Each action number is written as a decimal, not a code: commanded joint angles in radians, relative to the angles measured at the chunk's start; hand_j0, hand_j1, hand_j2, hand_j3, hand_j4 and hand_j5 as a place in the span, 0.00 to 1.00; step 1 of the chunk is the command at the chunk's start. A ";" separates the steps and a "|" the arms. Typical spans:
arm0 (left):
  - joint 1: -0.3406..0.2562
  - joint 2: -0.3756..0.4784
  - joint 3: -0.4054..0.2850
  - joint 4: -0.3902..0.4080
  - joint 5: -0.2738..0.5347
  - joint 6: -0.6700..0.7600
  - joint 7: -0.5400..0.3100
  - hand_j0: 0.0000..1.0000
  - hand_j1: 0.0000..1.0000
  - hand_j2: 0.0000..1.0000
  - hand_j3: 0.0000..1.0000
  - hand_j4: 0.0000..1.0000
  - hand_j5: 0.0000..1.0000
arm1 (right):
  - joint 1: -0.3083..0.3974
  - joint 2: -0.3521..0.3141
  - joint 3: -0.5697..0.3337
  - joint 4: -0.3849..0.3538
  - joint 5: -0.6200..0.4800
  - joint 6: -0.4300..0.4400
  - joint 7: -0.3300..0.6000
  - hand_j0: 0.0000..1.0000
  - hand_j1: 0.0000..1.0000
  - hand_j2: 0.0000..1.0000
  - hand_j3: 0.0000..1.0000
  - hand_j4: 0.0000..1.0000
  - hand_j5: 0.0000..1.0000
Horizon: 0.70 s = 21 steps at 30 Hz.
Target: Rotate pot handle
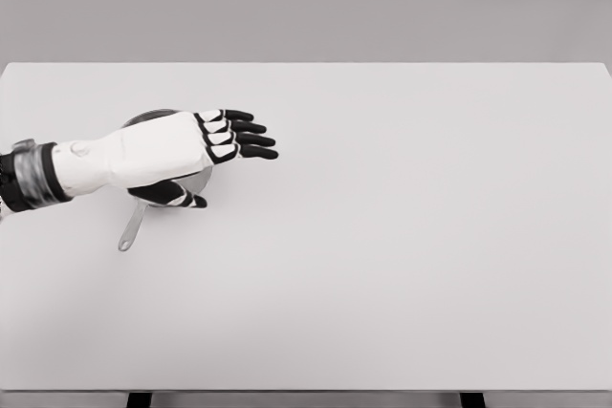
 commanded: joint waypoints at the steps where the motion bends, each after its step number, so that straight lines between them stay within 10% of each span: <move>1: 0.000 -0.011 -0.001 -0.001 -0.051 0.002 0.013 1.00 1.00 1.00 1.00 1.00 1.00 | 0.000 0.000 0.000 0.000 0.000 0.000 0.000 1.00 1.00 1.00 1.00 1.00 1.00; 21: 0.067 0.005 0.002 0.001 -0.288 0.002 0.014 1.00 1.00 1.00 1.00 1.00 1.00 | 0.000 0.000 0.000 0.000 0.000 0.000 0.000 1.00 1.00 1.00 1.00 1.00 1.00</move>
